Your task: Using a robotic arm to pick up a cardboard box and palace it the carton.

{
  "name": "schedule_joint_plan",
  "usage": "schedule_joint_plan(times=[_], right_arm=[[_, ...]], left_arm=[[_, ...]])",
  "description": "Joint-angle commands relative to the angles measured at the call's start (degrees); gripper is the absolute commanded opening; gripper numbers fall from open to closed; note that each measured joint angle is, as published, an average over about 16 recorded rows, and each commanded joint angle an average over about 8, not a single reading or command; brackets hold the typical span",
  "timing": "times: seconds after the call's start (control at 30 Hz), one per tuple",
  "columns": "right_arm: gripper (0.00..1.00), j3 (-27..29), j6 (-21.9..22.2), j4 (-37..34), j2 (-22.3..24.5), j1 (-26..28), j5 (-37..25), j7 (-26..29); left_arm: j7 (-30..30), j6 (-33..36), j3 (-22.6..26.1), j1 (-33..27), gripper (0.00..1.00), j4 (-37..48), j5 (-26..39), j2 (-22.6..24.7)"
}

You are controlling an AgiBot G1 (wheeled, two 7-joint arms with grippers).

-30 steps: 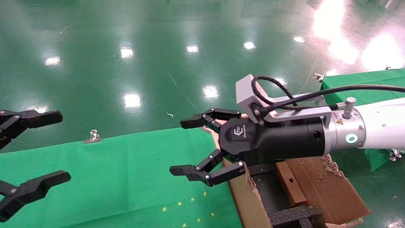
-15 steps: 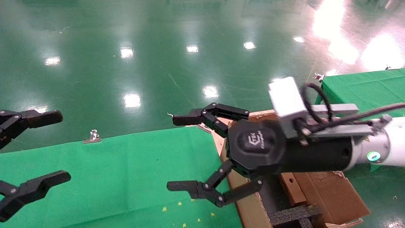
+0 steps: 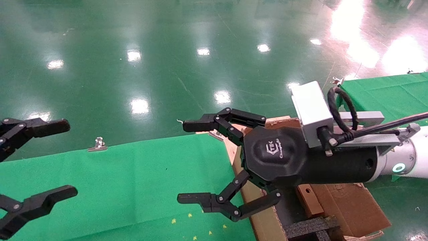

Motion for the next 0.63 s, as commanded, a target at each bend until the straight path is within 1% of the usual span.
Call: schedule_joint_plan(times=[0.03,0.63], right_arm=[[1.0,-0.01,0.0,0.0,0.0,0.0,0.01,-0.01],[1.0,-0.08,0.03,0.0,0.03,0.02,0.06,-0.04]], left_arm=[[-0.1,0.13,-0.13,-0.02,1.0,-0.13,0.17,0.09],[-0.96,1.23,-1.21,-0.22,1.0,-1.16,1.56,0.84]])
